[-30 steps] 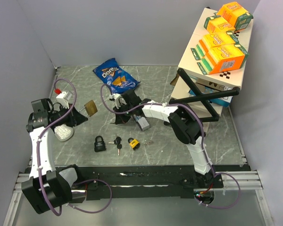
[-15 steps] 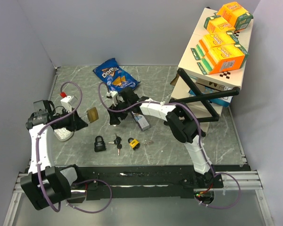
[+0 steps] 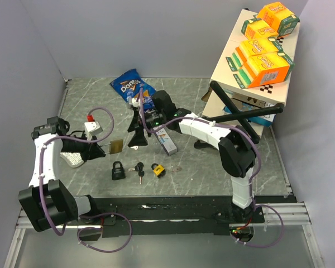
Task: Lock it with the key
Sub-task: Place the lock at the center of the board.
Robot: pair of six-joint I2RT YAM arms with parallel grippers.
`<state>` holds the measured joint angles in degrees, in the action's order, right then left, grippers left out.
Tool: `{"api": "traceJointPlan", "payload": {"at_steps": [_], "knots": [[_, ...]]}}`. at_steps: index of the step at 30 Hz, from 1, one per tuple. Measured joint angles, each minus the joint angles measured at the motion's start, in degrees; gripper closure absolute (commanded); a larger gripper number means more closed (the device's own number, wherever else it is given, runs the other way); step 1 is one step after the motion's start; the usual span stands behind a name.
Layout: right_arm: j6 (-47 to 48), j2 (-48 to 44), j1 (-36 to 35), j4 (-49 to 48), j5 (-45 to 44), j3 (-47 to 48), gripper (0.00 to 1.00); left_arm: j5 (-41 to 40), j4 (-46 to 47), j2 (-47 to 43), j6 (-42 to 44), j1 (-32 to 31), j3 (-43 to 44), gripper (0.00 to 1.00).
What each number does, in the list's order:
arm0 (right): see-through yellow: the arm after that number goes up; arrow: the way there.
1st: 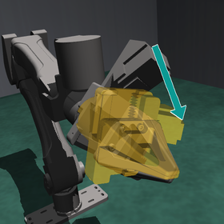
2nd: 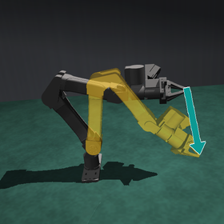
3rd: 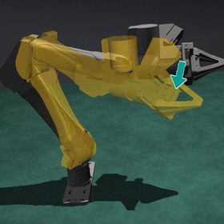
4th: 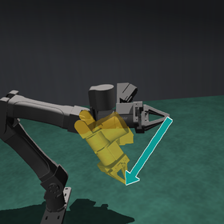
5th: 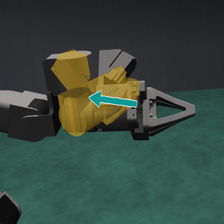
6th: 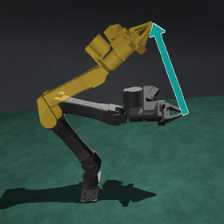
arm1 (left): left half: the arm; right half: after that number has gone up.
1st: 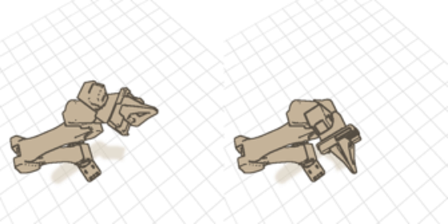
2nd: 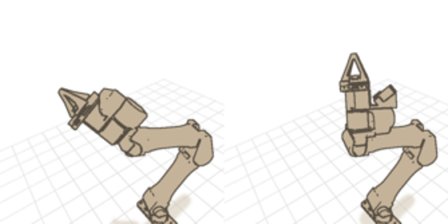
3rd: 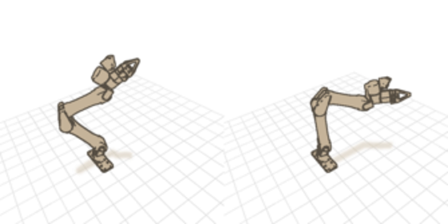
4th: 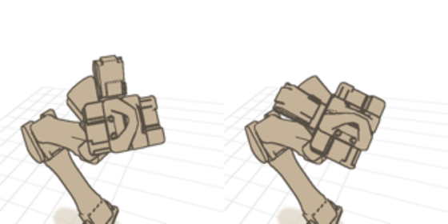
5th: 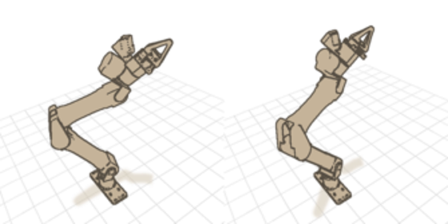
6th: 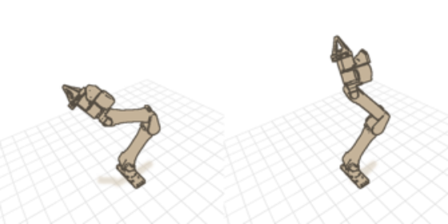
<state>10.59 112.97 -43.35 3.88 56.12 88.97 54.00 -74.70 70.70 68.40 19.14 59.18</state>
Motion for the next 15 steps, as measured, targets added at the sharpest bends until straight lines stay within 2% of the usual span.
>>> {"api": "traceJointPlan", "payload": {"at_steps": [3,9,14,15], "knots": [[-0.4,-0.7,-0.4,-2.2,3.4,0.0,0.04,0.1,-0.9,0.1,3.0,-1.6,0.0,0.99],[2.6,-0.6,-3.2,0.3,5.3,0.2,0.14,-0.1,-1.4,0.0,7.7,-6.6,0.0,0.99],[4.2,-0.6,-5.1,2.0,6.1,0.4,0.35,0.2,-1.6,0.1,8.5,-8.2,0.0,0.99],[4.9,-0.6,-5.2,2.5,6.1,0.4,0.43,0.2,-1.6,0.1,8.5,-8.2,0.0,0.99]]}}
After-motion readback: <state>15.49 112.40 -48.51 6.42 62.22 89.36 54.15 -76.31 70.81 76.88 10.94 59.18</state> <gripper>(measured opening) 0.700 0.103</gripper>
